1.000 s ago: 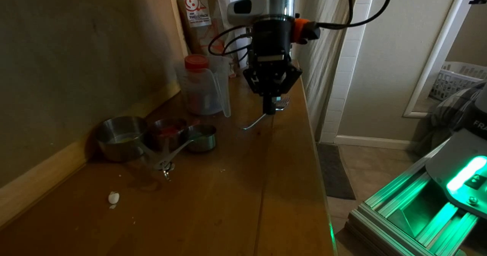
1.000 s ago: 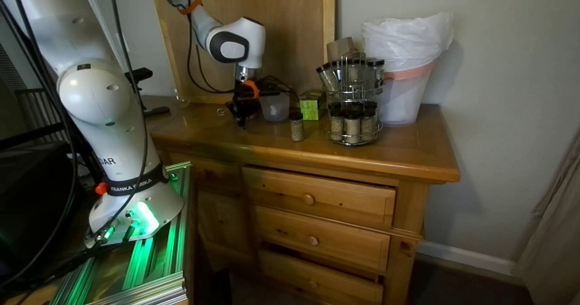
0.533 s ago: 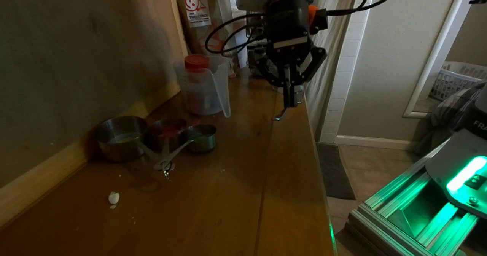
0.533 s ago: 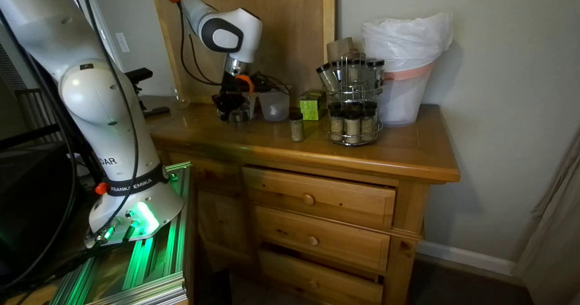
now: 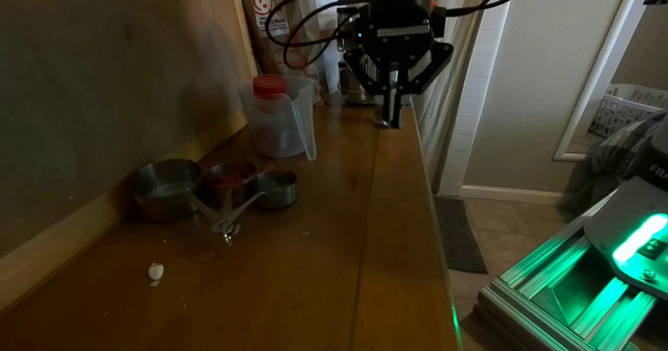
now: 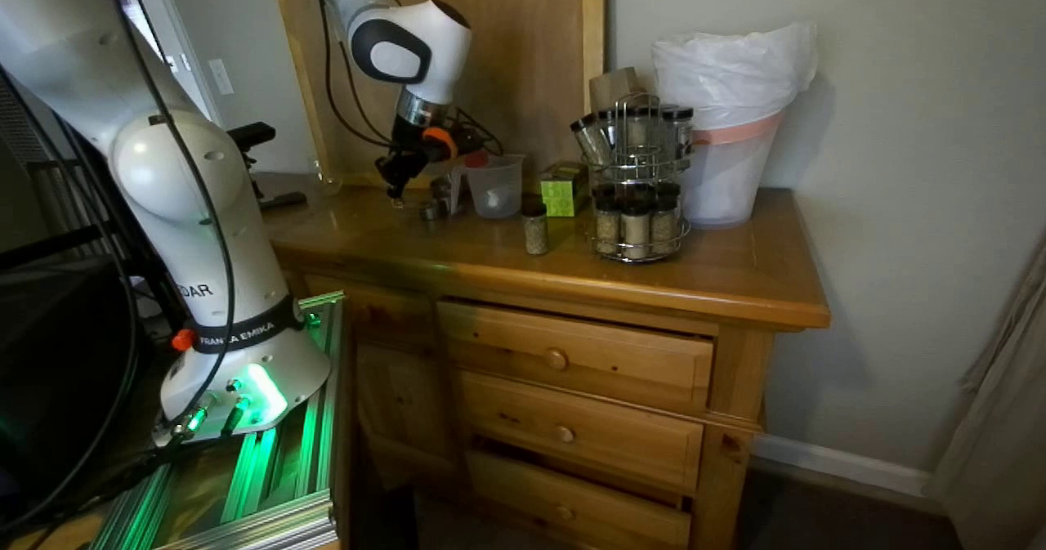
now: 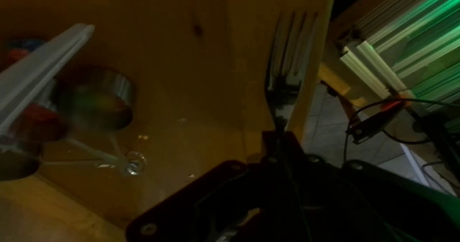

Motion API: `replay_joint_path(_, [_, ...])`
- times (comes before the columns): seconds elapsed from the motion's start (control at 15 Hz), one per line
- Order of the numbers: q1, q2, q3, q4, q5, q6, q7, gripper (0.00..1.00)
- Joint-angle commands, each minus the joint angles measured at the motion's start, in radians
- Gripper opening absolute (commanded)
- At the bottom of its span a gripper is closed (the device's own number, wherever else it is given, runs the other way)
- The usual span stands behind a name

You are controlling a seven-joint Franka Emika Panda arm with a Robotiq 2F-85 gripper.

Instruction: Put the spoon inside the jug

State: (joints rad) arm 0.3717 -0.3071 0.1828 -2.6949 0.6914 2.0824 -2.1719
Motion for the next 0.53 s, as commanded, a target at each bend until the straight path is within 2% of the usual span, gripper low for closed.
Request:
replay_joint_path(0.0, [-0.001,-0.032,-0.017,0.004,0.164,0.074,-0.046,0.02])
replay_joint_path(0.4, [-0.030,-0.077,-0.033,0.037,0.398,0.173,-0.071,0.02])
replay_joint_path(0.47, [-0.042,-0.035,-0.011,0.040,0.321,0.147,-0.039,0.02])
